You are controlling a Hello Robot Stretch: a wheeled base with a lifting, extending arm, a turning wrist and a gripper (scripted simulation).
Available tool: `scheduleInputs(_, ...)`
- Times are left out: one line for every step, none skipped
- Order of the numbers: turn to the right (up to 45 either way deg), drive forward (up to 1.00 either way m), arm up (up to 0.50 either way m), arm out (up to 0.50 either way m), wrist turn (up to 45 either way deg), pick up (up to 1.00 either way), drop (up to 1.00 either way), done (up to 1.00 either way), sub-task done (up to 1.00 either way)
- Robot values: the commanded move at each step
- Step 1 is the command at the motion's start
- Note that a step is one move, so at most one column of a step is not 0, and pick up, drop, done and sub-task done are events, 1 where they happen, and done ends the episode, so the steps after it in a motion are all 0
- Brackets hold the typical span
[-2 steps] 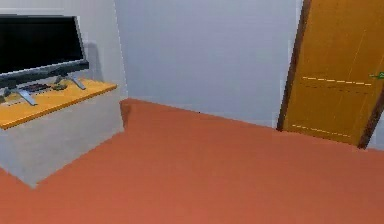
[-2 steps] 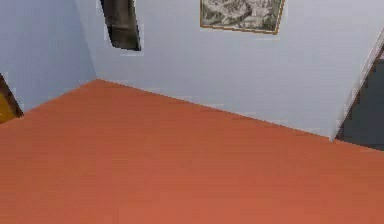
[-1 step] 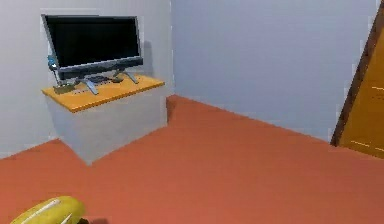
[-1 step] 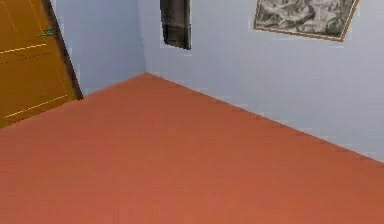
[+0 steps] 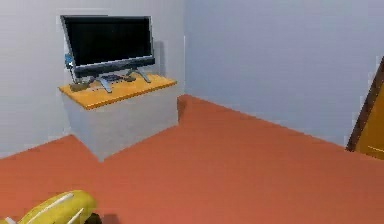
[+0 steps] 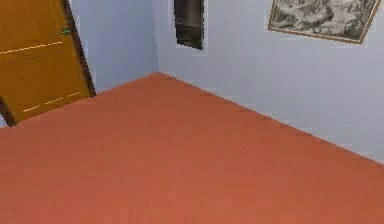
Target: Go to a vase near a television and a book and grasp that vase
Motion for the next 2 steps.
scheduleInputs(0.0,1.00,0.00,0.00,0.0,0.00,0.00,0.00,0.00)
scheduleInputs(0.0,0.15,0.00,0.00,0.0,0.00,0.00,0.00,0.00)
